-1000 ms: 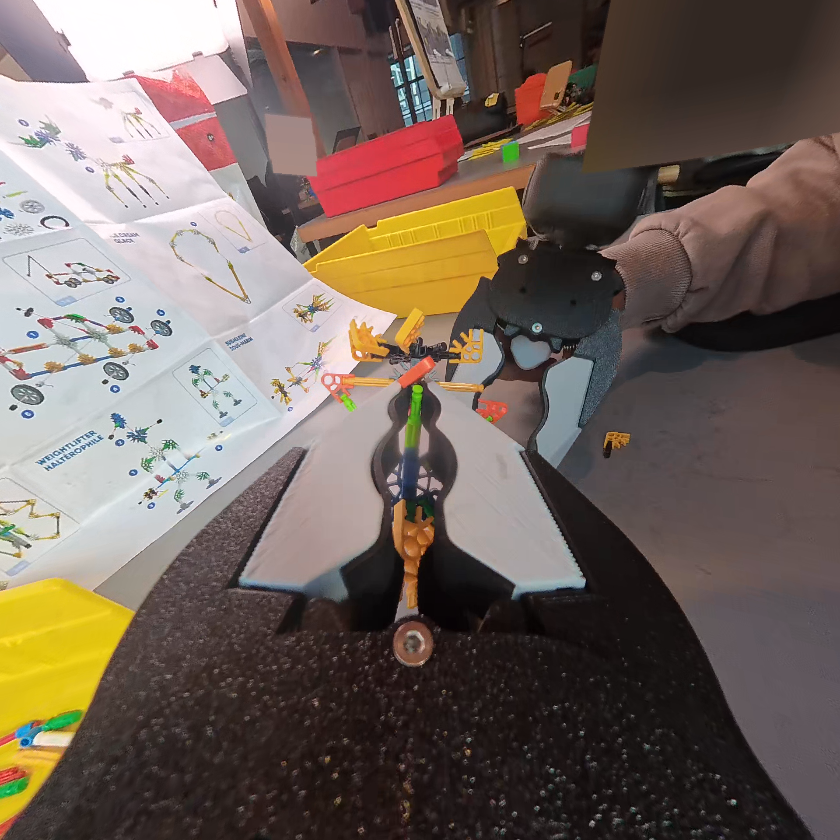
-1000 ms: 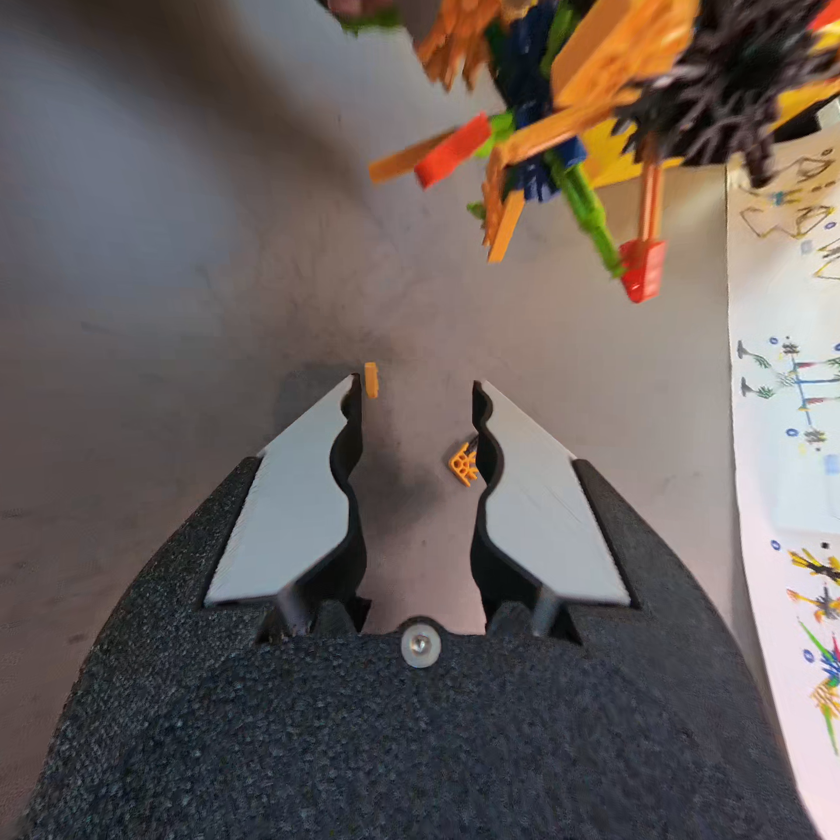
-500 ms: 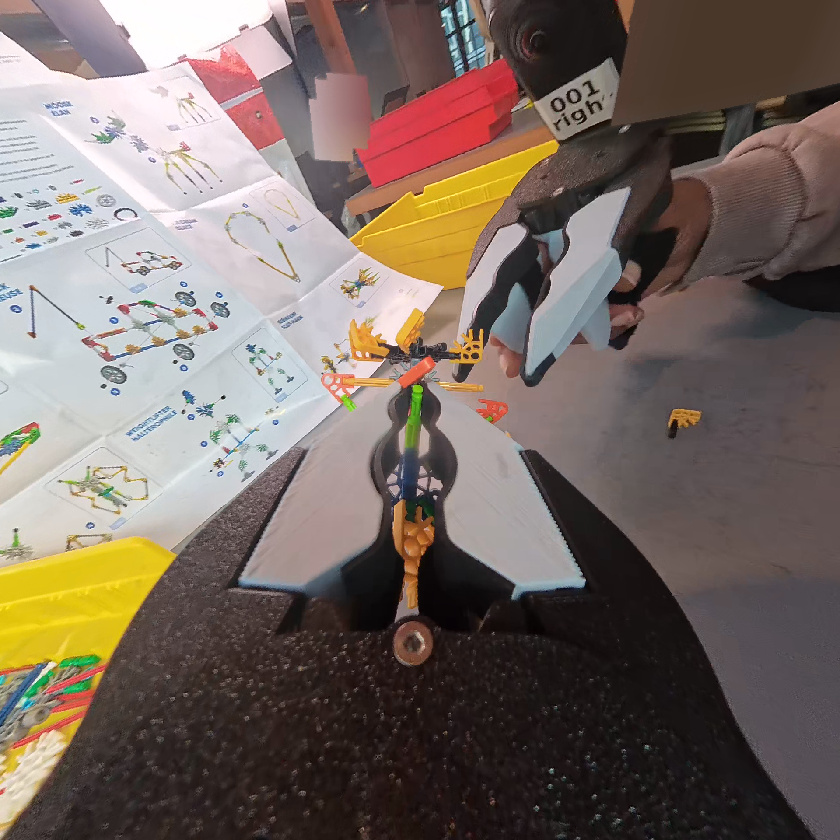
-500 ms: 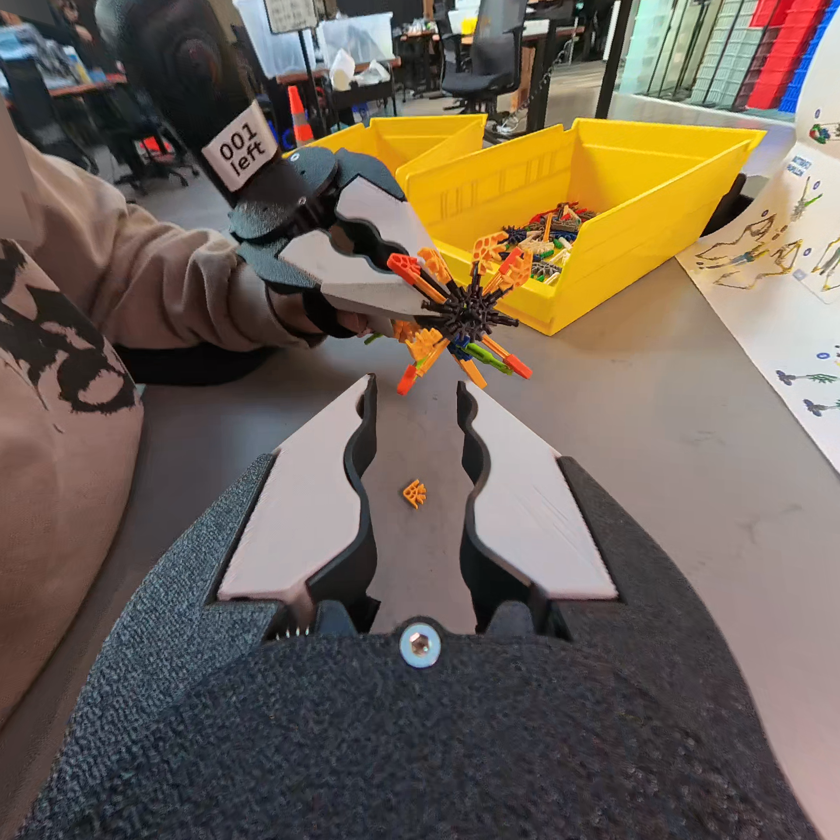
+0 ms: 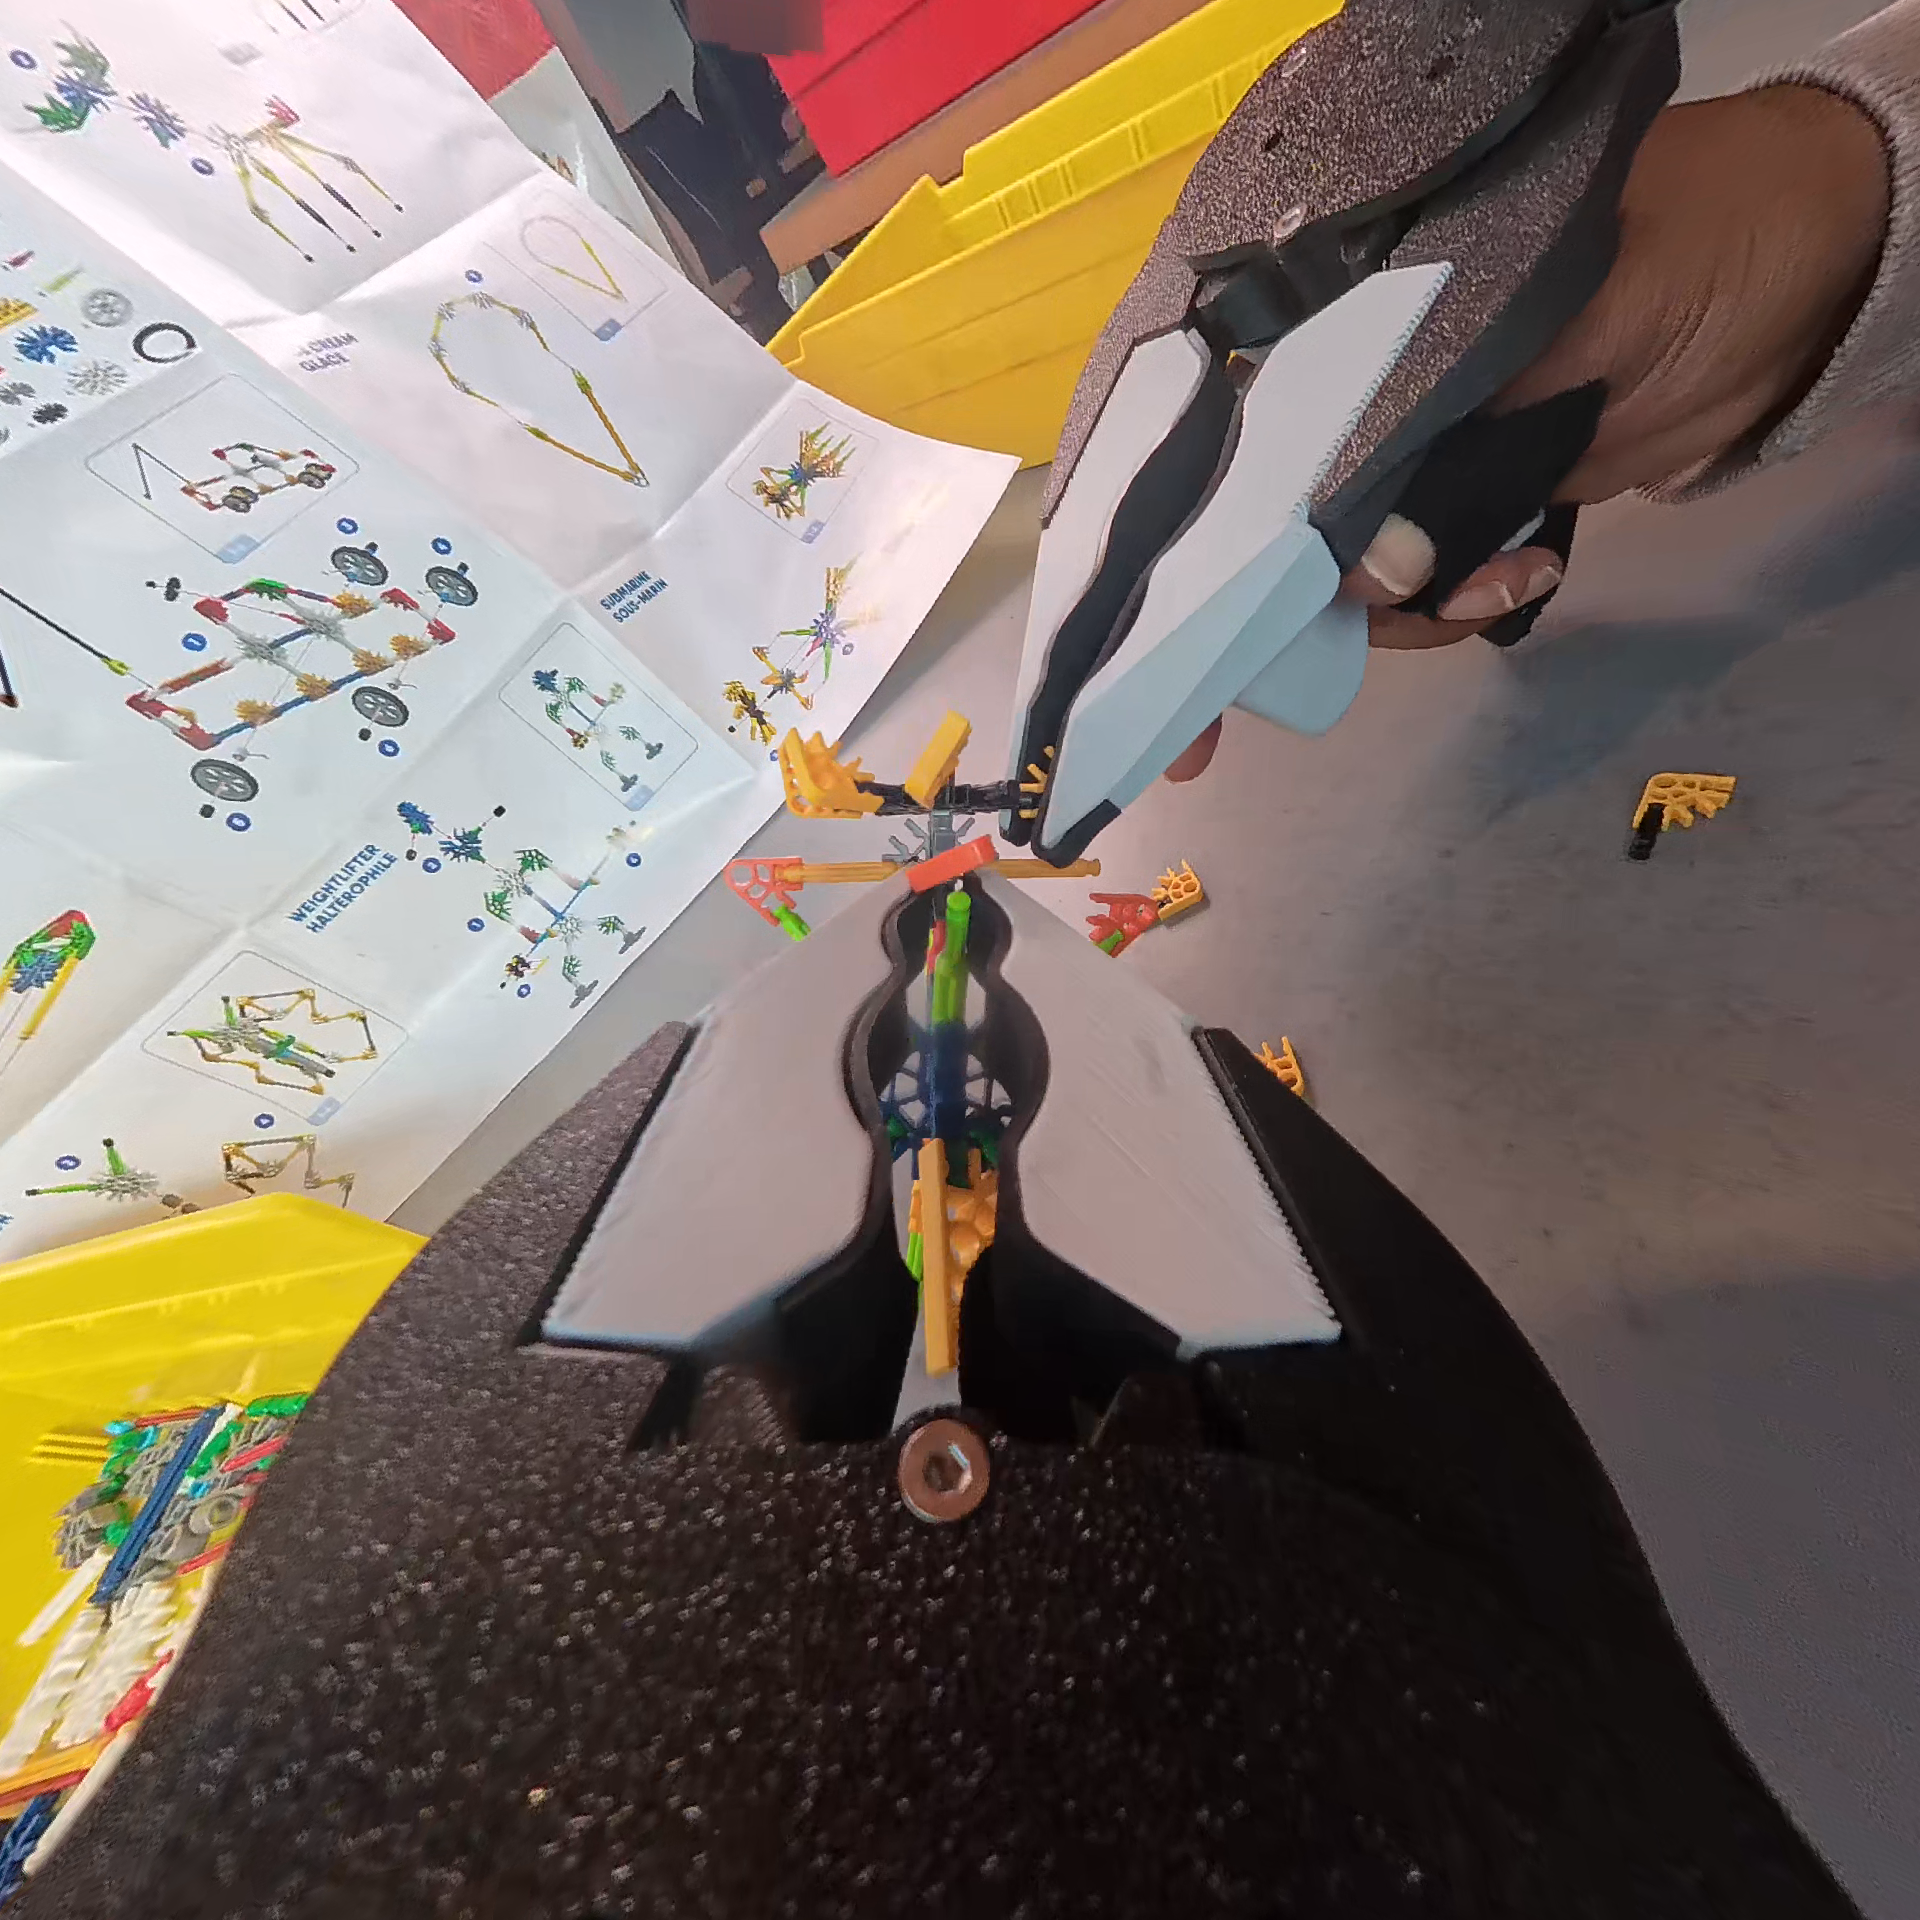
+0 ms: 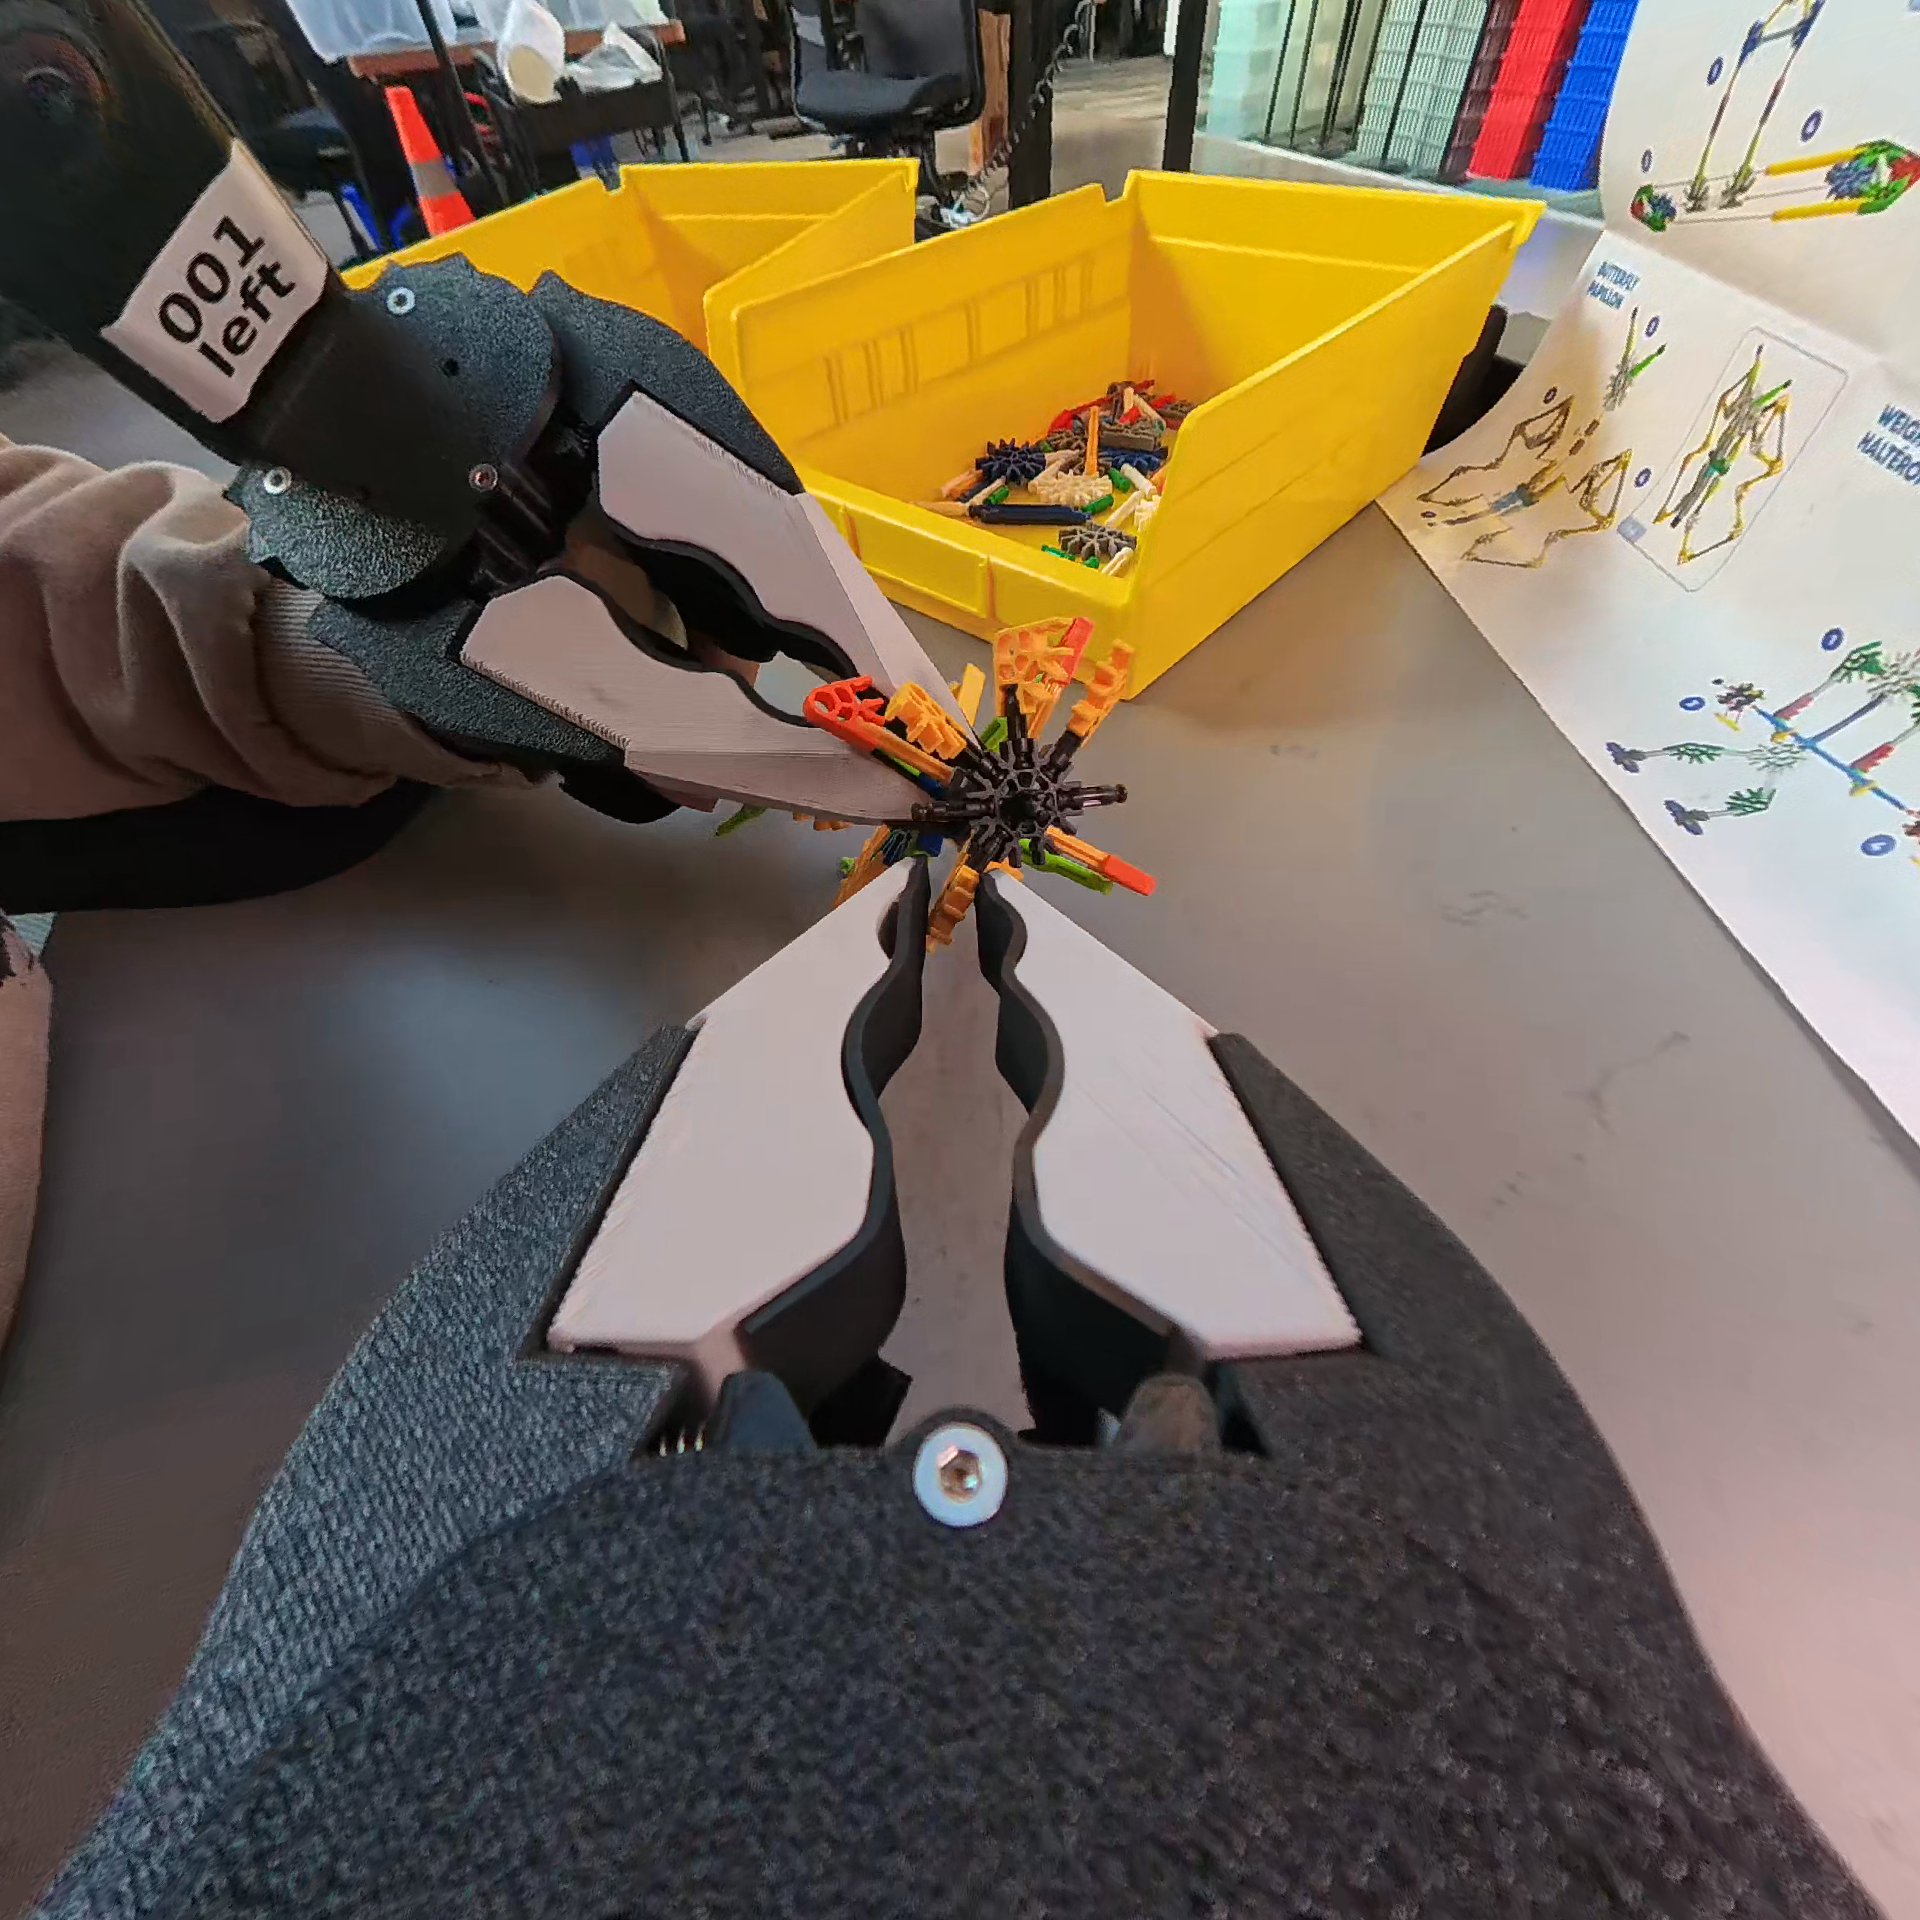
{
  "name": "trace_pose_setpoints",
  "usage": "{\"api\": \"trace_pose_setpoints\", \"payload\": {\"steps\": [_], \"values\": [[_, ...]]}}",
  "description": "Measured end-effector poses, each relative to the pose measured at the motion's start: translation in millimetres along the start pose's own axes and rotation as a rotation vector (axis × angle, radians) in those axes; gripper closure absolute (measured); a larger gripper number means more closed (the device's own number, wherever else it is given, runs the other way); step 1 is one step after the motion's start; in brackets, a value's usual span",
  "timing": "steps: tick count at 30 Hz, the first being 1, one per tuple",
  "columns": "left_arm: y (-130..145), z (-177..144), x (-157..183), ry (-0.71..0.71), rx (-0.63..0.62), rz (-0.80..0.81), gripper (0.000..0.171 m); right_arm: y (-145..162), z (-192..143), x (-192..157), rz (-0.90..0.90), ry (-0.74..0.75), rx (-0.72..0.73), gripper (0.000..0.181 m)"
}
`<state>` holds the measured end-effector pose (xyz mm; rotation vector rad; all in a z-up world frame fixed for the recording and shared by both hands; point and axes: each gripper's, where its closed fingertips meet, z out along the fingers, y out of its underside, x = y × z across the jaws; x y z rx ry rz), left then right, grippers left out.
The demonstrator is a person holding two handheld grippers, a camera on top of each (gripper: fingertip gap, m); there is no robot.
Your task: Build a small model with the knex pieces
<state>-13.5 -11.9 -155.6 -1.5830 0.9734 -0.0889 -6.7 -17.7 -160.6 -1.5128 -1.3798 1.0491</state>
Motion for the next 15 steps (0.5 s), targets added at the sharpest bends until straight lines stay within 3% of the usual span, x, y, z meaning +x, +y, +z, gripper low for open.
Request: {"api": "trace_pose_setpoints", "payload": {"steps": [7,11,13,15], "values": [[-7,-9,3,0.167,0.053,-0.252,0.169,-6,-2,-12,-0.169,-0.048,0.047,0.175],[-5,-9,10,0.222,0.035,-0.257,0.169,-1,-3,-17,-0.246,-0.096,0.045,0.177],[-4,-4,23,0.267,0.001,-0.213,0.169,-4,-3,-51,-0.326,-0.249,0.083,0.181],[-7,-1,28,0.259,-0.004,-0.141,0.169,8,11,-53,-0.583,-0.138,-0.037,0.18]]}}
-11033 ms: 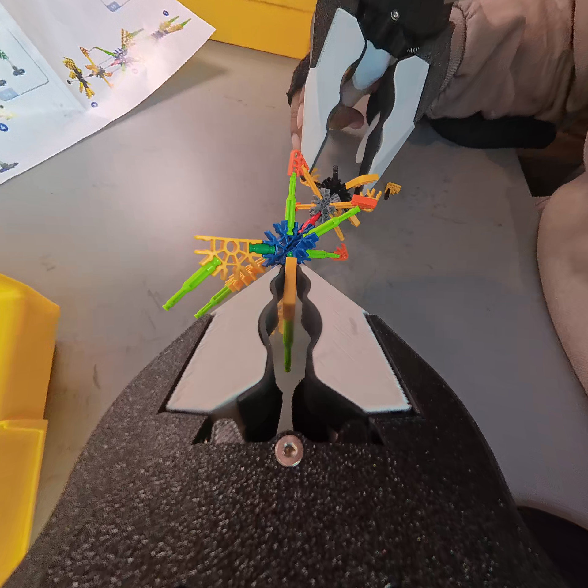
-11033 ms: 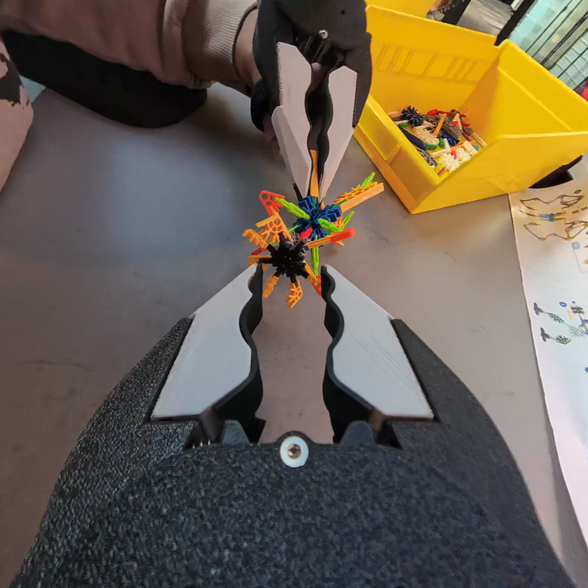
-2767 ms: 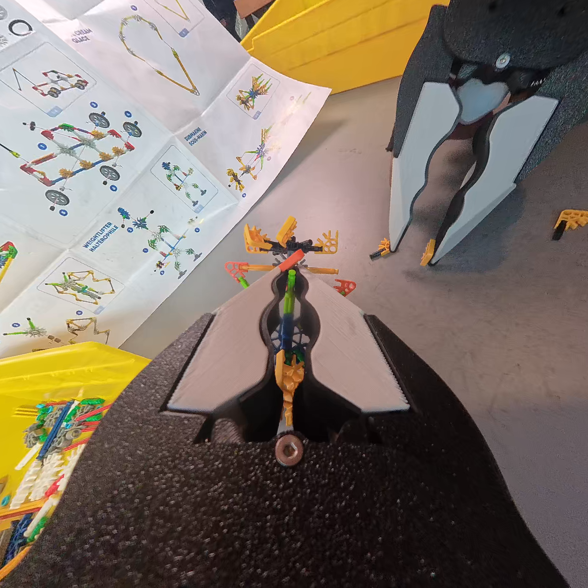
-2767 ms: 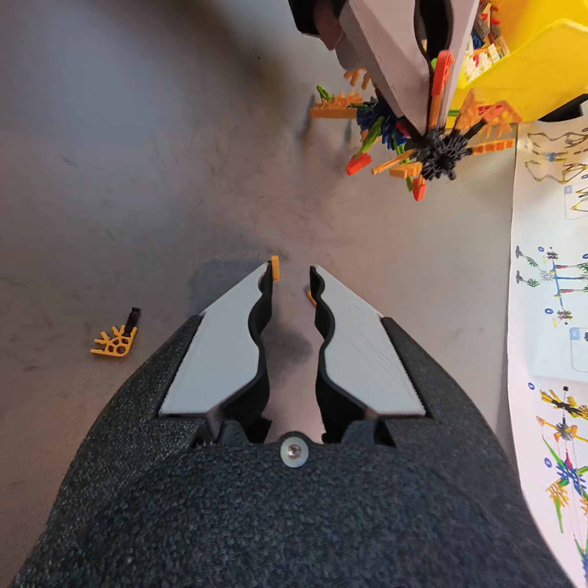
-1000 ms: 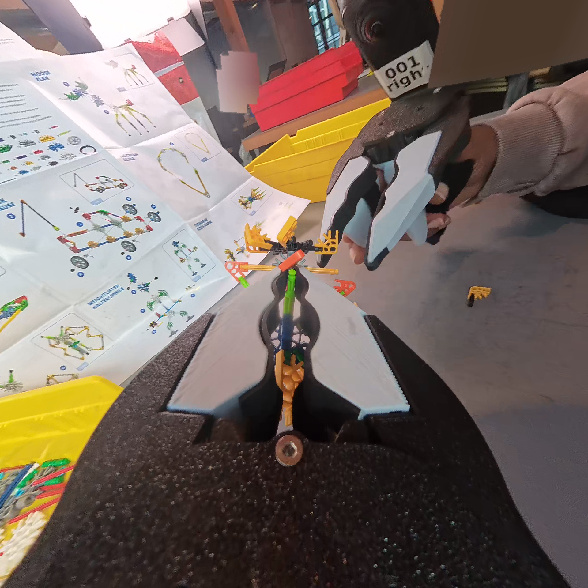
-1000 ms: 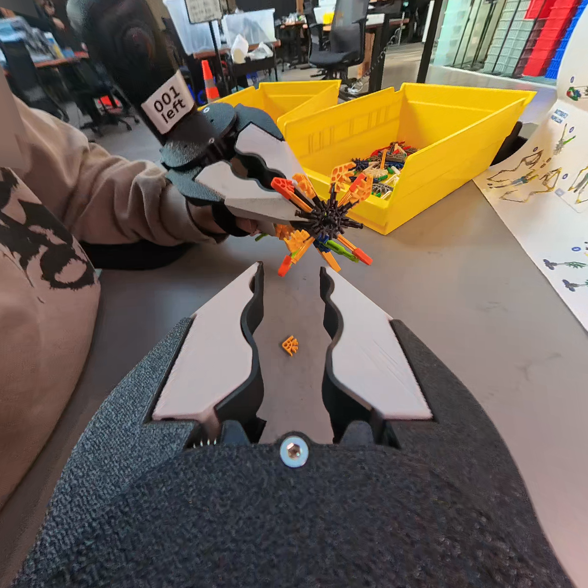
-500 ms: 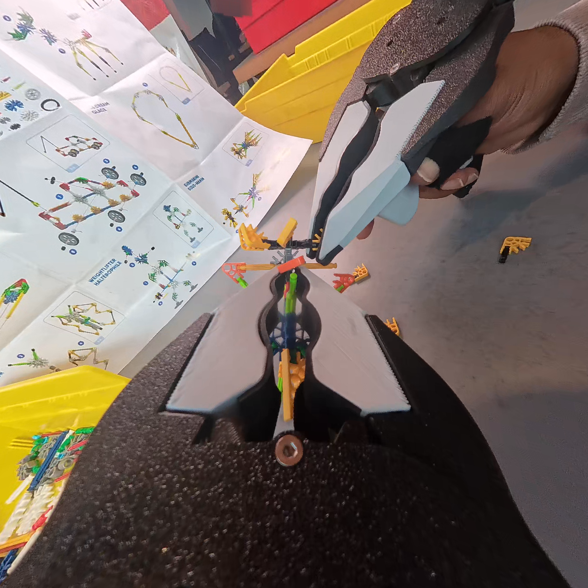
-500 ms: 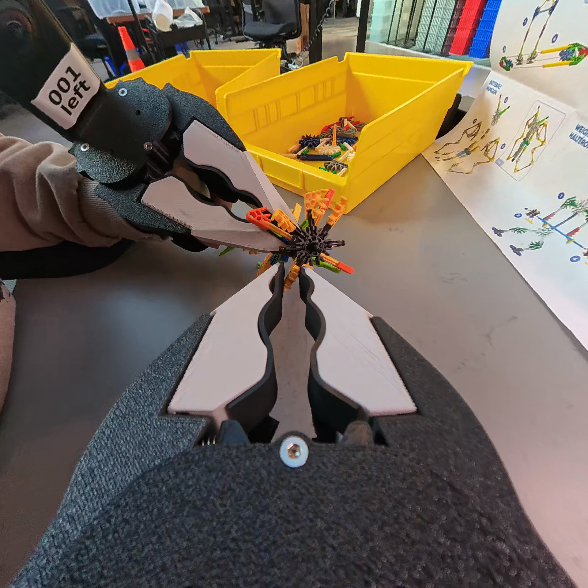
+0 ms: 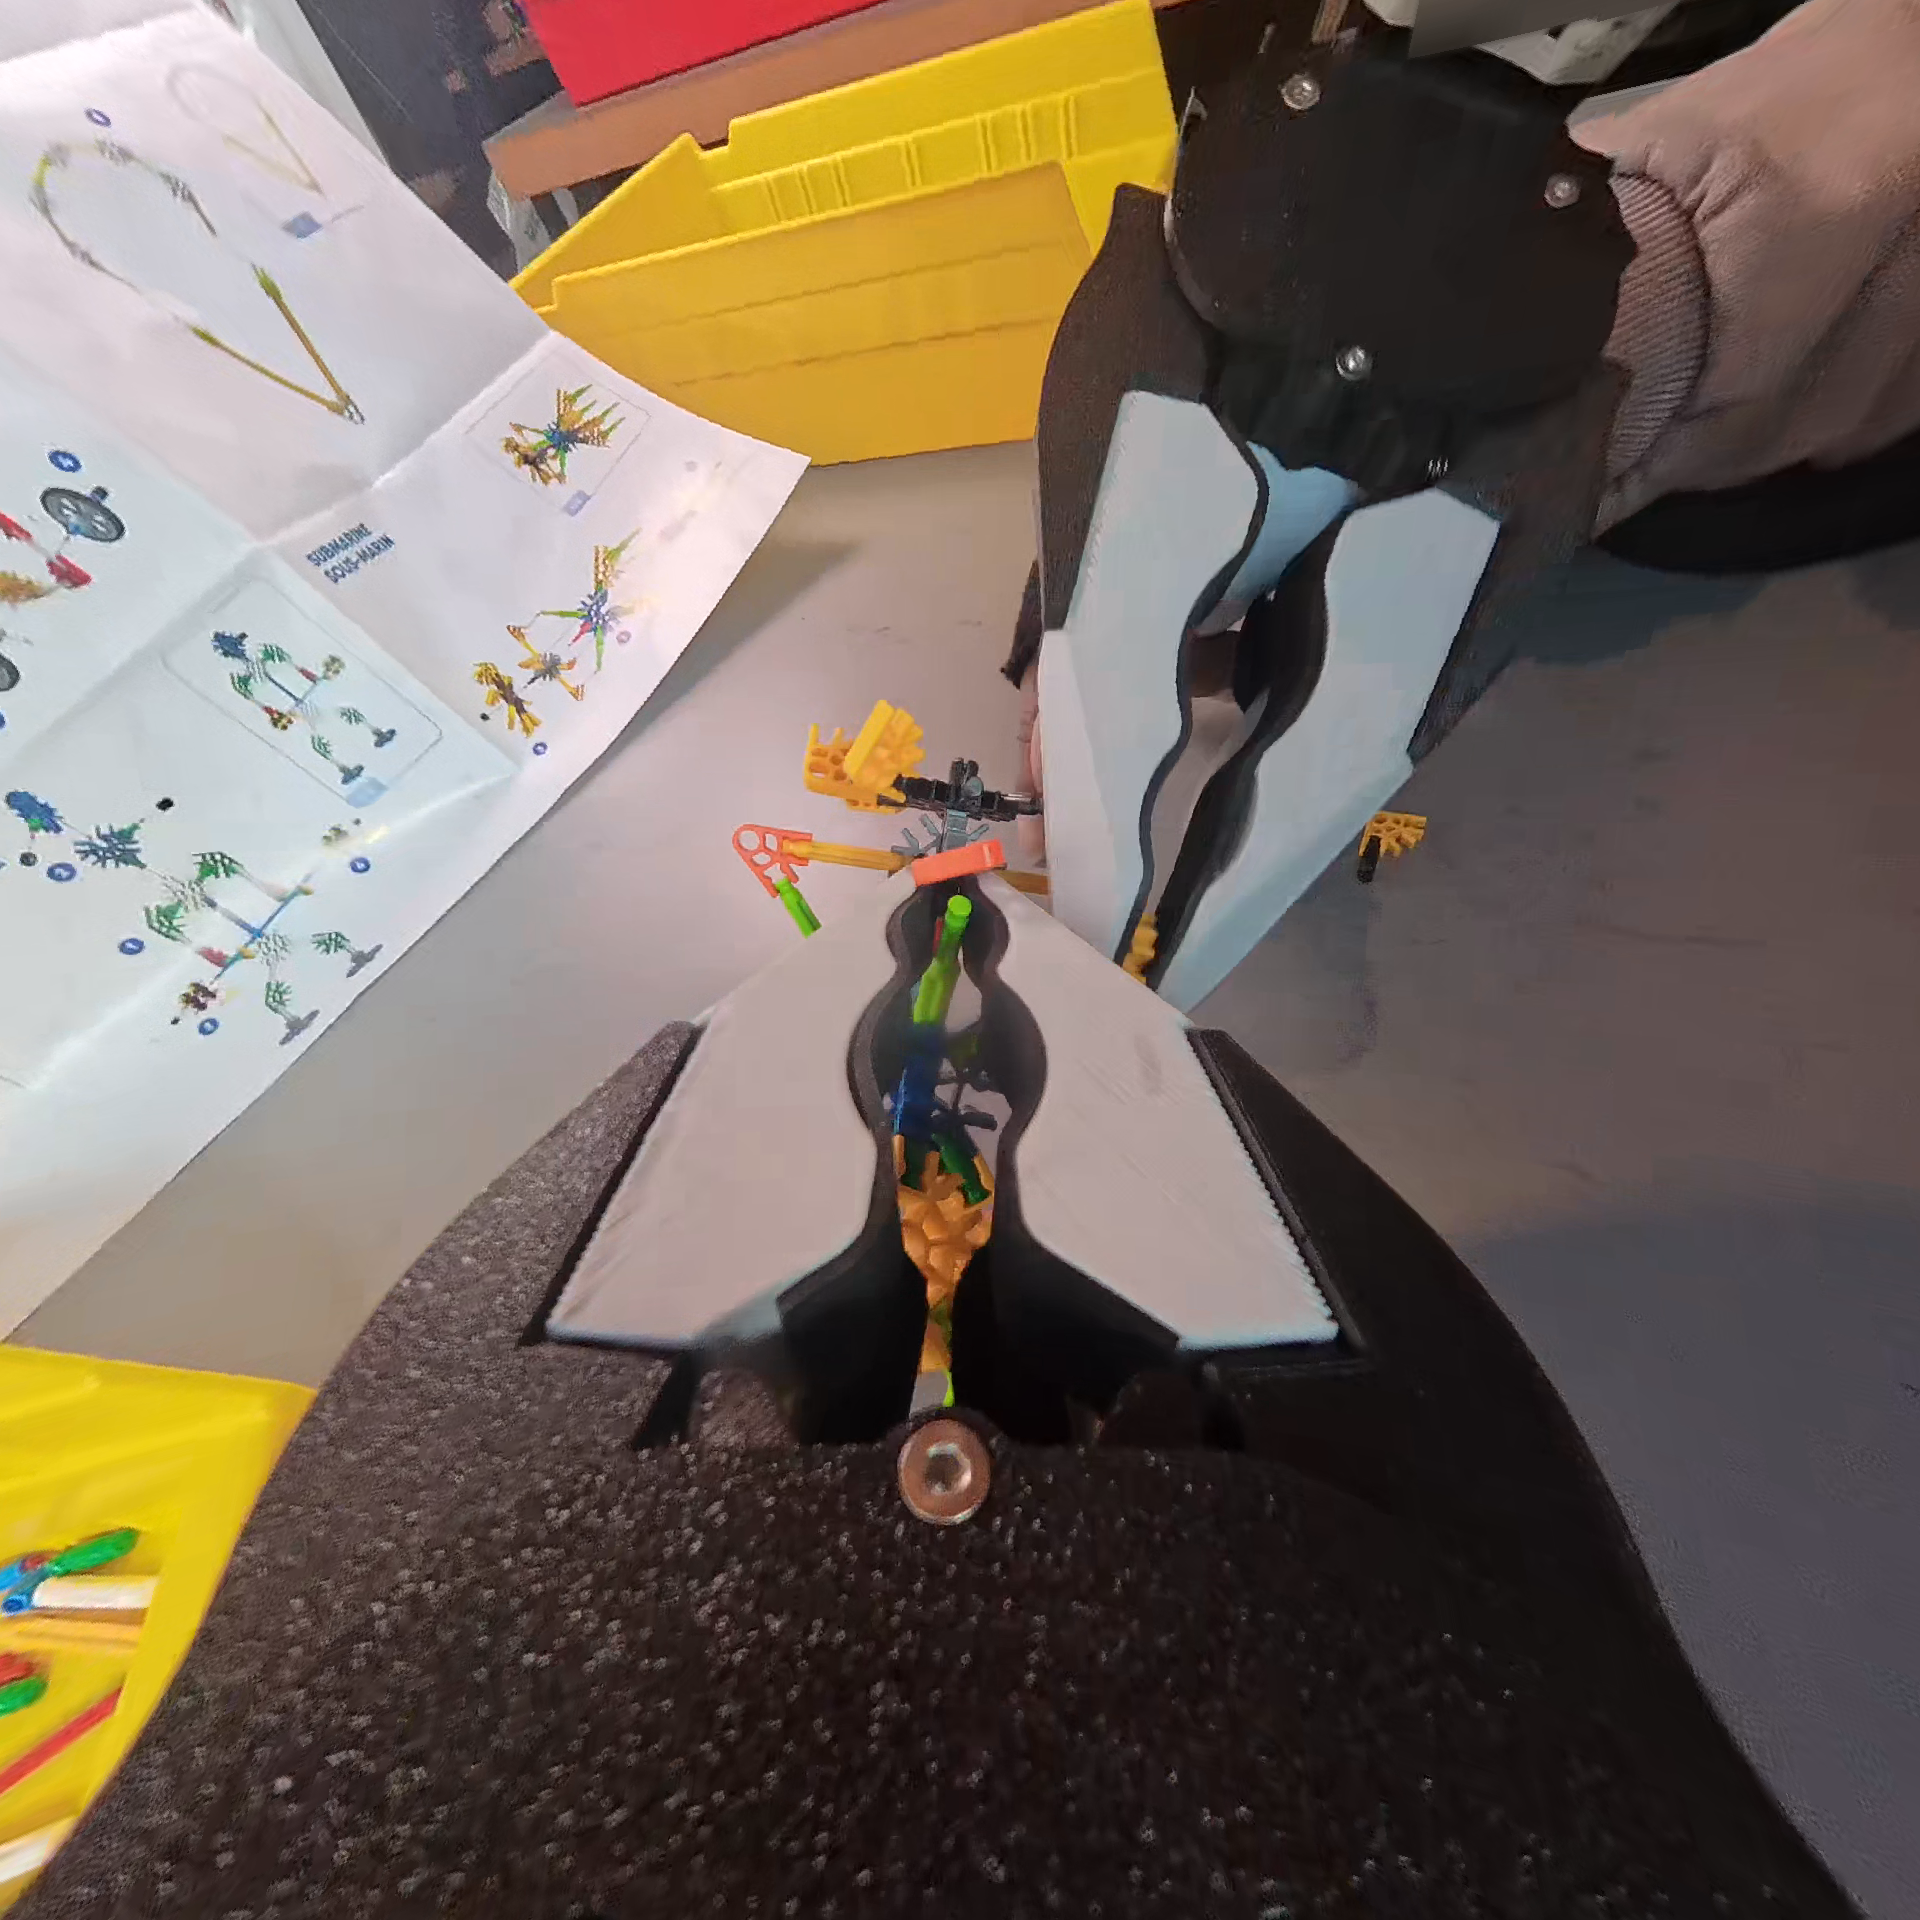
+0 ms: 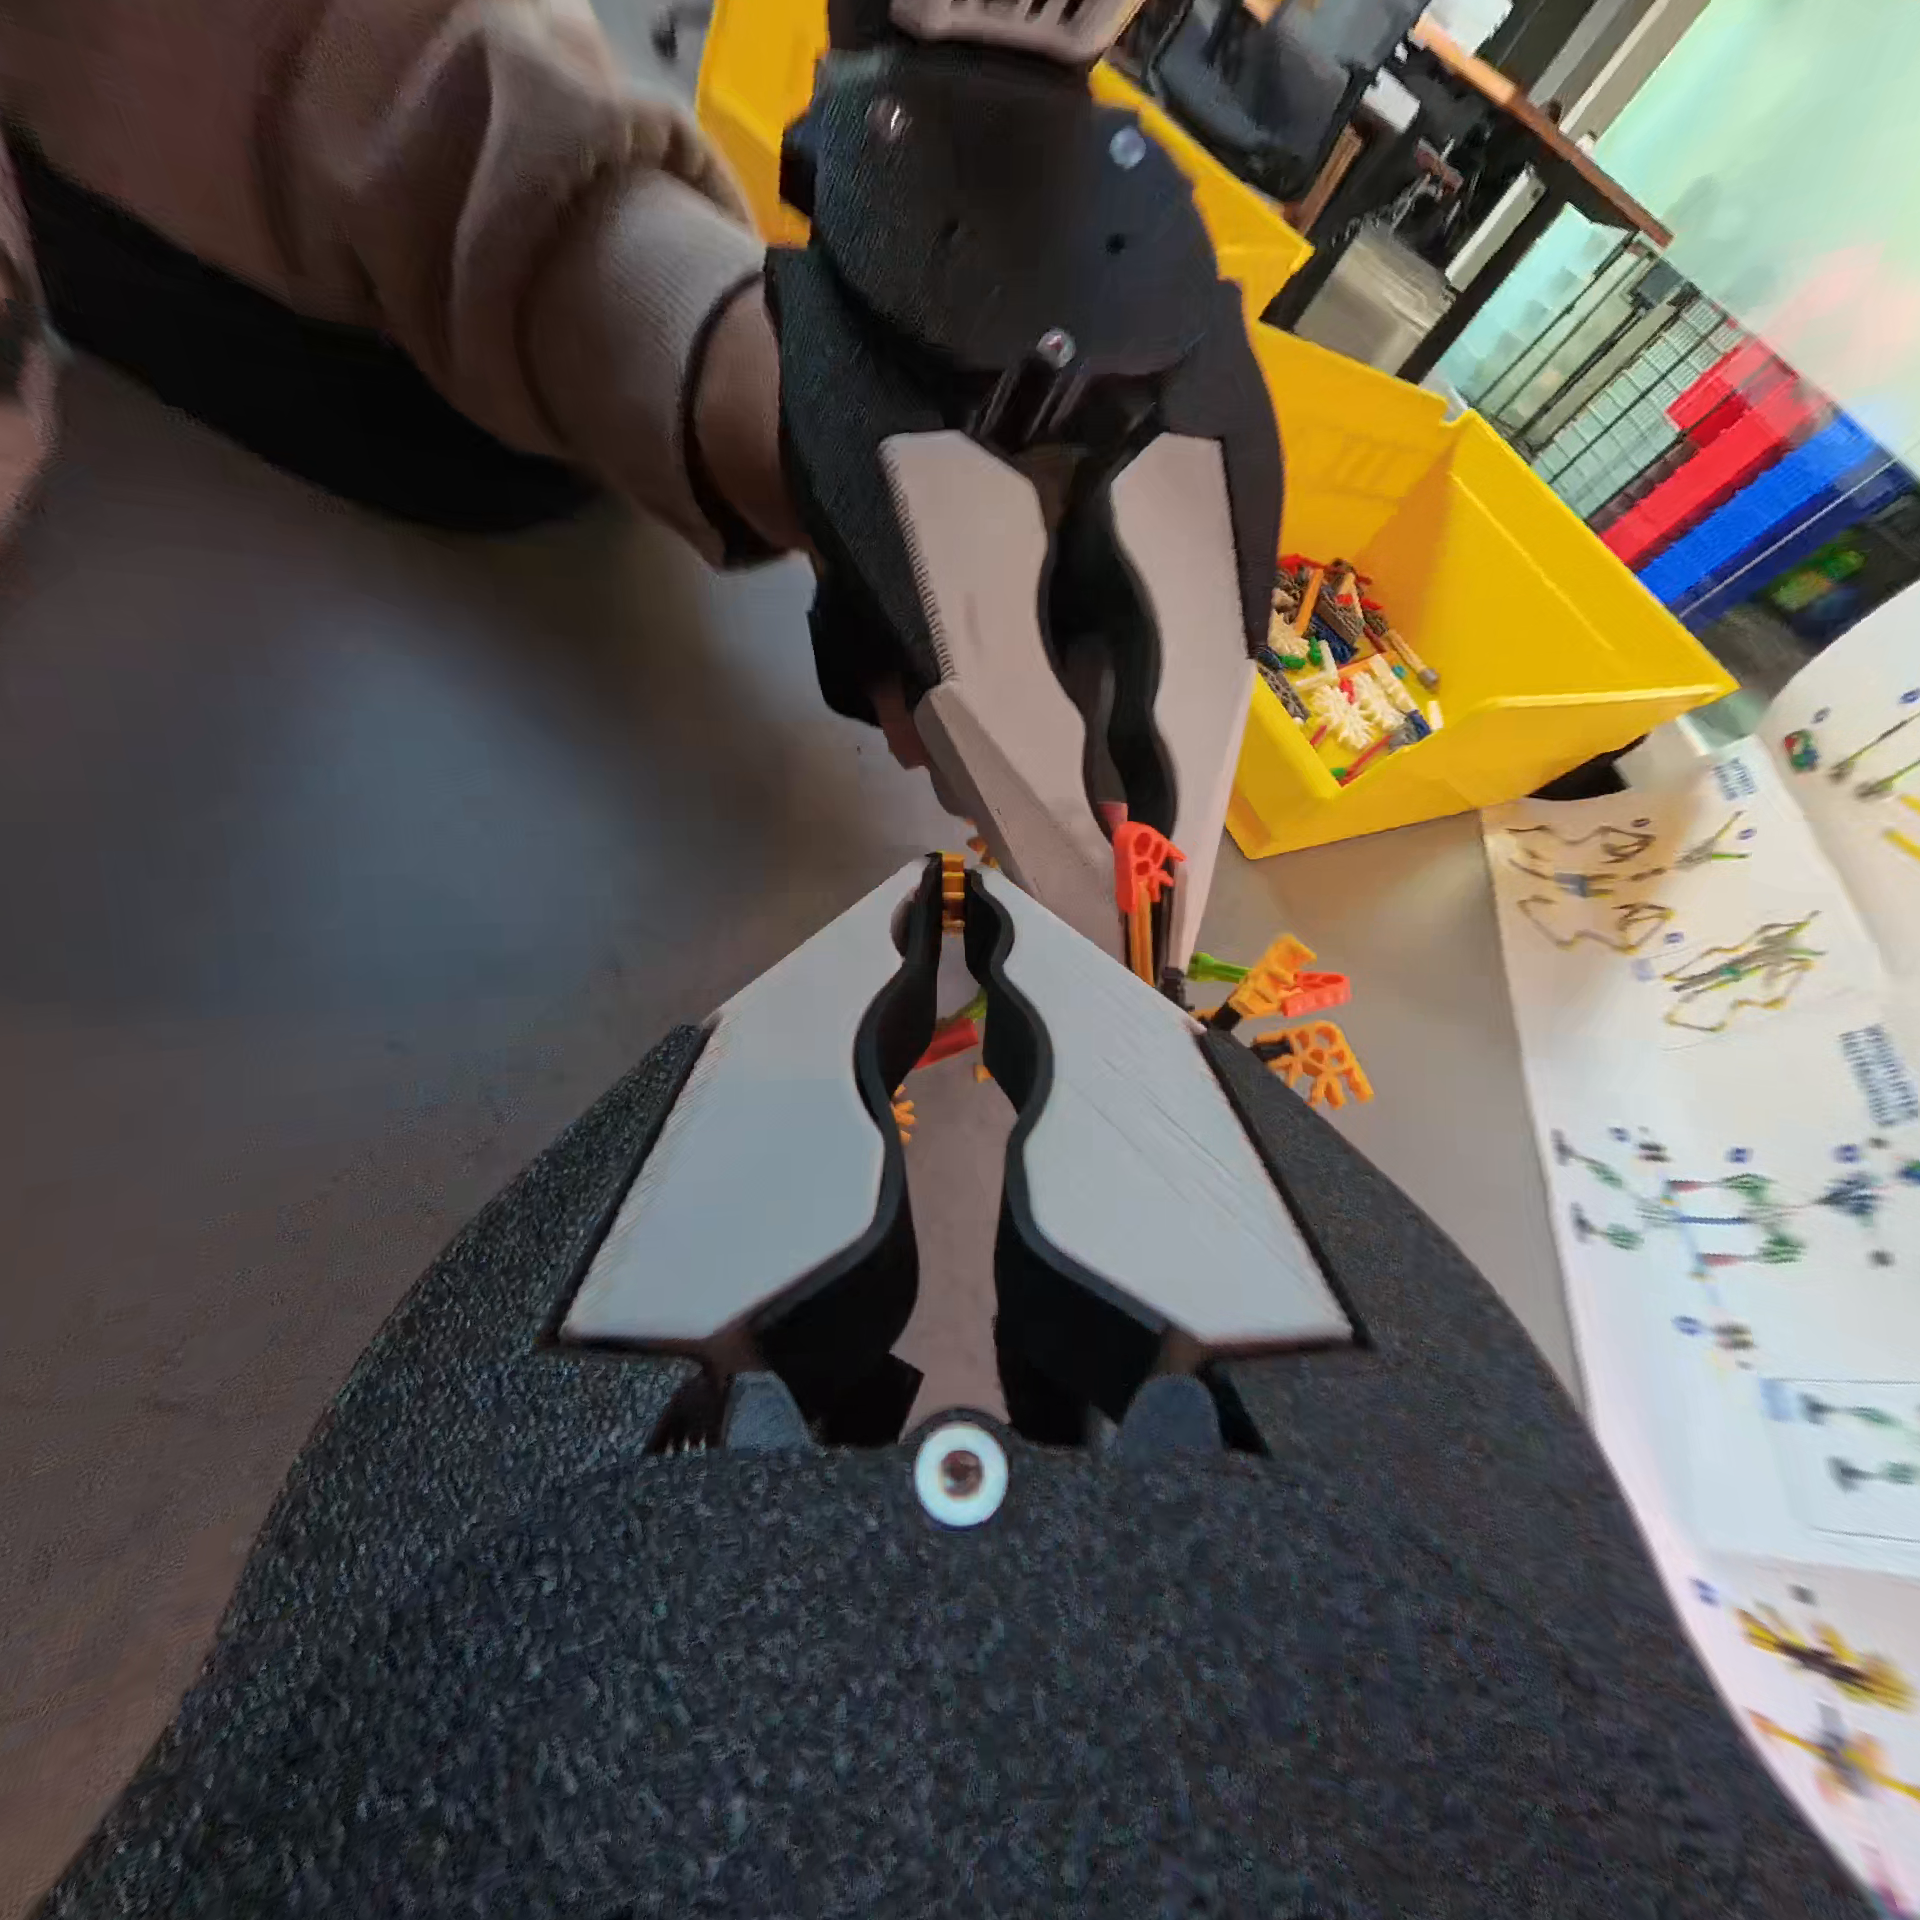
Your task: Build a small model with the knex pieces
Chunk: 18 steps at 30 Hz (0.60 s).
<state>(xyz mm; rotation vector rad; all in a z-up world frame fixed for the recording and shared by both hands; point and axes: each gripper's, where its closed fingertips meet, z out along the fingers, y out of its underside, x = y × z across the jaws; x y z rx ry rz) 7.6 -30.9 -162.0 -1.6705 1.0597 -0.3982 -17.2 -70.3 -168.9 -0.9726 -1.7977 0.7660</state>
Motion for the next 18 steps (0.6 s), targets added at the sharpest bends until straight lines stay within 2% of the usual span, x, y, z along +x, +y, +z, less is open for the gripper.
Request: {"api": "trace_pose_setpoints", "payload": {"steps": [1,4,7,10,11,15,18], "values": [[-2,-1,-1,0.011,0.011,-0.028,0.169,1,1,-2,-0.042,-0.005,-0.03,0.18],[0,-8,-15,-0.019,0.028,-0.104,0.169,1,-8,-2,0.067,-0.078,0.011,0.18],[2,-14,-26,-0.042,0.059,-0.16,0.168,16,-15,-4,0.077,-0.104,-0.049,0.18],[3,-16,-30,-0.061,0.058,-0.159,0.168,65,-15,-6,0.15,-0.13,-0.263,0.177],[4,-15,-29,-0.065,0.055,-0.151,0.168,85,-14,-6,0.159,-0.126,-0.347,0.165],[6,-13,-25,-0.068,0.044,-0.109,0.168,65,-20,16,0.223,-0.034,-0.234,0.148],[7,-11,-21,-0.066,0.029,-0.071,0.168,35,-31,39,0.328,0.032,-0.05,0.147]]}}
